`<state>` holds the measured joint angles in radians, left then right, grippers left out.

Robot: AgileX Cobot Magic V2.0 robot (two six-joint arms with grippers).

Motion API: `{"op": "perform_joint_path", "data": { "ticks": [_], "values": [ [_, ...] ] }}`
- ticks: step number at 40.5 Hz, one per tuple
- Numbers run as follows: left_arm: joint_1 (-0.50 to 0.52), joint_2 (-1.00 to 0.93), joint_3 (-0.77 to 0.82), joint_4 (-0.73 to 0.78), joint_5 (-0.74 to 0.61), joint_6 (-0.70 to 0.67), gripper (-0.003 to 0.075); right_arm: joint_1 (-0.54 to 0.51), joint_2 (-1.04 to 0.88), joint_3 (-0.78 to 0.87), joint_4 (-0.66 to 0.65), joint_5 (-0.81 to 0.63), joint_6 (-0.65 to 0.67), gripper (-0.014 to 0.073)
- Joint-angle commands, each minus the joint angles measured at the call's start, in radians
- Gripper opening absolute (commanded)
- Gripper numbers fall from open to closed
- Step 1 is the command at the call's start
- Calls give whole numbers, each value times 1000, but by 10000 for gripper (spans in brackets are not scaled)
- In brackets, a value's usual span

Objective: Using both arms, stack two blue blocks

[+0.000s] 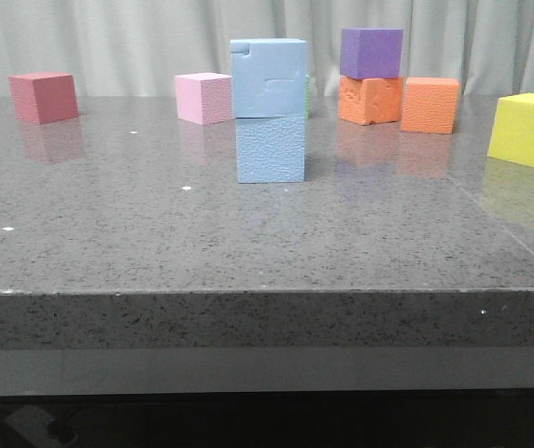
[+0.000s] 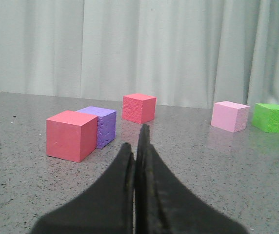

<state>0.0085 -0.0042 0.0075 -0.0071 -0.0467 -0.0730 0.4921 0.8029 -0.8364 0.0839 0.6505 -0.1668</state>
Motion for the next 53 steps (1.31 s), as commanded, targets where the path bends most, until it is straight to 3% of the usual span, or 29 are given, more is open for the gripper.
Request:
{"op": "perform_joint_path", "data": {
  "ticks": [1,17,31,39,46,53],
  "values": [
    [-6,-15,1,-8,-86,-9,-20,1,-6,-26,-1,-65,-10,-121],
    [-6,-15,1,-8,-86,-9,-20,-19,-53,-1,-10,-69,-10,-121],
    [-4,-15,1,-8,-86,-9,-20,-402,-508,336,-8,-113,-10,-121],
    [-4,-15,1,-8,-86,-9,-20,-511,-729,584,20,-304,-10,-121],
    [-4,-15,1,-8,-86,-9,-20,-511,-792,725,141,-473,-10,-121],
    [-4,-15,1,-8,-86,-9,-20,-511,-803,809,149,-597,-10,-121]
  ]
}}
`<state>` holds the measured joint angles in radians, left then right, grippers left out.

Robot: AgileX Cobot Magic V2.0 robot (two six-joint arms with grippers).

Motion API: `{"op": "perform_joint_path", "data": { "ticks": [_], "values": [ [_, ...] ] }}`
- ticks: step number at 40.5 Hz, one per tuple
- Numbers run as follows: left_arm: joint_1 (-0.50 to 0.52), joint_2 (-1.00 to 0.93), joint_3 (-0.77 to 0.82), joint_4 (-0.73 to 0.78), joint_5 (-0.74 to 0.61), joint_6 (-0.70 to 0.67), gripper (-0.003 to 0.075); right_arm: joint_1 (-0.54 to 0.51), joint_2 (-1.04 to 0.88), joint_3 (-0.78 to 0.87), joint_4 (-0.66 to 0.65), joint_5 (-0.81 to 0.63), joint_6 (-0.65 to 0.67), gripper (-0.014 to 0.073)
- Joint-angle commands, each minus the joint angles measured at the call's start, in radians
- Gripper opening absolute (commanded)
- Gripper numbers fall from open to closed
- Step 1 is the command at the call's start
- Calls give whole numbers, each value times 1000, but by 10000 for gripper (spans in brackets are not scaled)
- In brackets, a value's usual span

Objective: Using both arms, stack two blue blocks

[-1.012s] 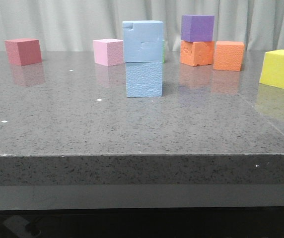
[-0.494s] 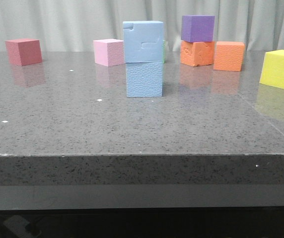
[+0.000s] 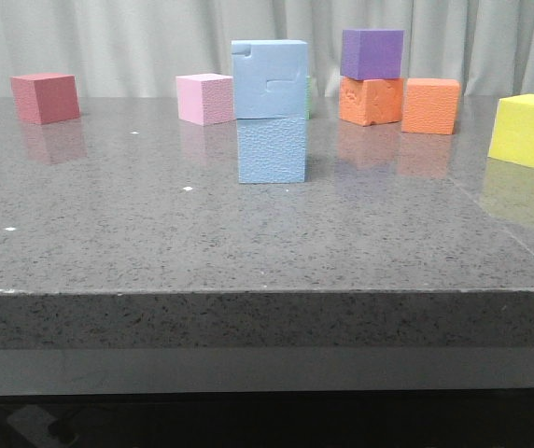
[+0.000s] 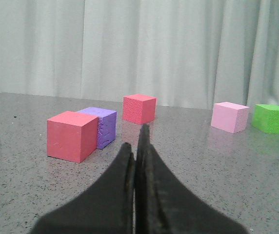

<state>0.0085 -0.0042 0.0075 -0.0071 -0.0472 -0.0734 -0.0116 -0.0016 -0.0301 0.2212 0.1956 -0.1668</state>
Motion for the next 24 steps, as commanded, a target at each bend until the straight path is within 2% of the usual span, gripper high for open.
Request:
{"op": "perform_joint_path", "data": {
  "ticks": [1,5,24],
  "values": [
    [-4,-15,1,-8,-85,-8,-20,-7,-6,12,12,-158,-10,-121],
    [-4,-15,1,-8,-85,-8,-20,-6,-28,55,12,-202,-10,-121],
    [-4,-15,1,-8,-85,-8,-20,-4,-27,51,11,-202,-10,-121]
  ]
}}
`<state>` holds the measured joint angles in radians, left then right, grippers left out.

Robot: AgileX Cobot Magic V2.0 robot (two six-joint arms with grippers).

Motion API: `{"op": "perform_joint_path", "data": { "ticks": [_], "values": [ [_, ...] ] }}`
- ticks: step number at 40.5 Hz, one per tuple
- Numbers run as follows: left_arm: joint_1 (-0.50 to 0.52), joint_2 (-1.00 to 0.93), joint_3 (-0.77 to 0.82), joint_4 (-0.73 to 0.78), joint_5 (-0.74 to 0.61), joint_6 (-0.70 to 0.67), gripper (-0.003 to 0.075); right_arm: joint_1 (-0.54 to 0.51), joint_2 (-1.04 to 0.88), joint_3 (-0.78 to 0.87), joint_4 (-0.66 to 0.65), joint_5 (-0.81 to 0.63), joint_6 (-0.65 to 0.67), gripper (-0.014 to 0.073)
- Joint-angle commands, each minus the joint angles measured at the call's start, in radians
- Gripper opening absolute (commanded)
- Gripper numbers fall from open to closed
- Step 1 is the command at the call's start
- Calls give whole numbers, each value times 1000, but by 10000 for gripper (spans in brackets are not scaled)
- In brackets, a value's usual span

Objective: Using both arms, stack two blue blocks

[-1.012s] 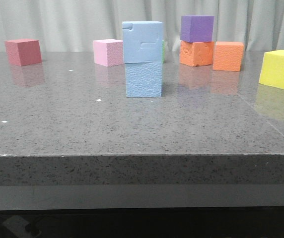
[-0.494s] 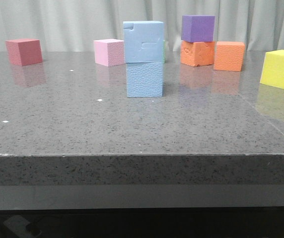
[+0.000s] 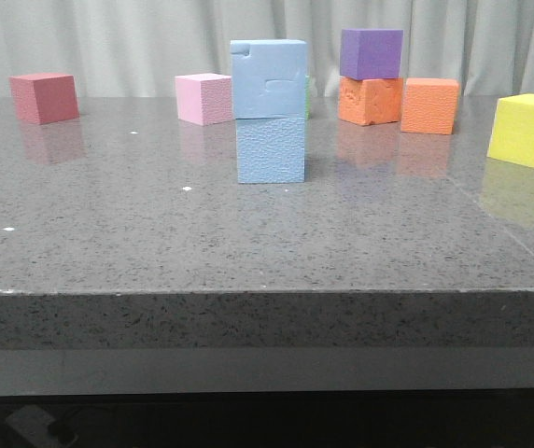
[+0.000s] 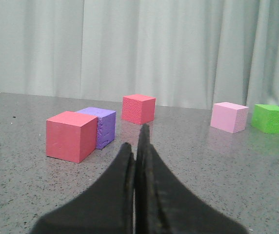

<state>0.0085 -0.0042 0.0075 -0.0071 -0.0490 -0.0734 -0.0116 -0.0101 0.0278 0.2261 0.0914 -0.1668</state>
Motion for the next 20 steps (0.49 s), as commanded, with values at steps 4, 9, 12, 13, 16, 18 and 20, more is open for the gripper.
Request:
{"op": "perform_joint_path", "data": {
  "ticks": [4,9,12,13,16,18,20],
  "values": [
    [-4,-15,1,-8,-84,-8,-20,-4,-19,-7,-4,-102,-1,-121],
    [-4,-15,1,-8,-84,-8,-20,-5,-19,-7,-147,-119,130,-121],
    [-4,-15,1,-8,-84,-8,-20,-5,-19,-7,-207,-140,192,-121],
    [-4,-15,1,-8,-84,-8,-20,-5,-19,-7,-221,-152,203,-121],
    [-4,-15,1,-8,-84,-8,-20,-6,-19,-7,-226,-183,204,-121],
    [-4,-15,1,-8,-84,-8,-20,-6,-19,-7,-226,-194,204,-121],
    [-4,-15,1,-8,-84,-8,-20,-6,-19,-7,-226,-194,204,-121]
  ]
}}
